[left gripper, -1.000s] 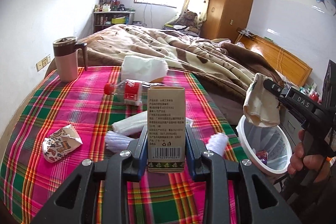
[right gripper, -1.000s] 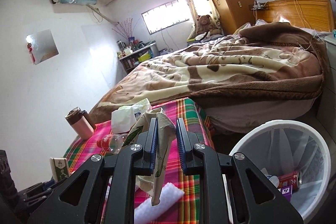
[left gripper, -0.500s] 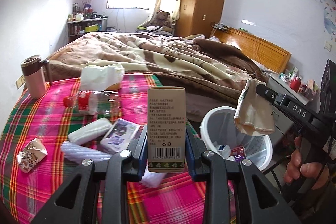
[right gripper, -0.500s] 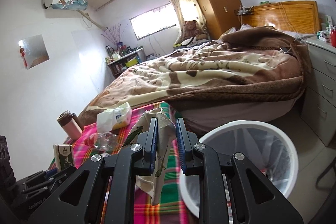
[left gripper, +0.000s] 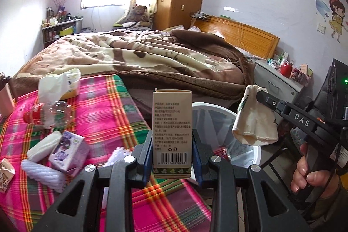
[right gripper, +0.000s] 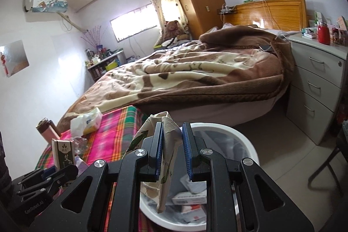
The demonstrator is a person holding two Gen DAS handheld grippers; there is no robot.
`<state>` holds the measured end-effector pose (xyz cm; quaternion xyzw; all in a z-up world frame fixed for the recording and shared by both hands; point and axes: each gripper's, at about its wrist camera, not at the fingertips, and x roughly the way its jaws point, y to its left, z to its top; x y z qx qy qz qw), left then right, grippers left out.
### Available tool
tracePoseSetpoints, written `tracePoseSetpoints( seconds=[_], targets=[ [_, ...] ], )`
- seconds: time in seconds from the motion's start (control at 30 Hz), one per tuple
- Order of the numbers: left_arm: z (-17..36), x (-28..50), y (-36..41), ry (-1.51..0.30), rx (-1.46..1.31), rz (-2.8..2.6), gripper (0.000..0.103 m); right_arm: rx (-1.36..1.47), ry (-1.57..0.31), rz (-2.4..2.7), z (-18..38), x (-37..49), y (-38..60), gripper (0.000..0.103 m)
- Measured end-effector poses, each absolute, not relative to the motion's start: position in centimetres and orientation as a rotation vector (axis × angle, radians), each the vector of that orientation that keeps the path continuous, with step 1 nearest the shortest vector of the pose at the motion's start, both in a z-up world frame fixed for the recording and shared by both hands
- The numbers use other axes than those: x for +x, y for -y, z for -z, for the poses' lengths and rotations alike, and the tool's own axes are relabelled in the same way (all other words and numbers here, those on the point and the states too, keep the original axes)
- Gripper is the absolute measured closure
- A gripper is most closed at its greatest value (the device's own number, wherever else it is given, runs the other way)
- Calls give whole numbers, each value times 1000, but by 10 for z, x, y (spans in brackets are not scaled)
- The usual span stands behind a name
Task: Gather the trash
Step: 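Carry the paper bag and brown box over the wastebasket and open both grippers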
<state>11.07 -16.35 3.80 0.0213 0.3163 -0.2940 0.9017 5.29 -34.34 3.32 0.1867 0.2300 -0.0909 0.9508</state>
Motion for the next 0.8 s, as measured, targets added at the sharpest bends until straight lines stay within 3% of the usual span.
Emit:
tracePoseSetpoints(
  seconds=[0.7, 0.77, 0.8],
  targets=[
    [-5, 119, 246, -734, 123, 742, 70, 311, -640, 313, 7, 60, 378, 85],
    [-5, 119, 247, -733, 135, 738, 67, 309, -652, 314, 9, 61, 379, 85],
    [-5, 119, 248, -734, 134, 740, 59, 309, -657, 315, 10, 61, 380, 85]
  ],
)
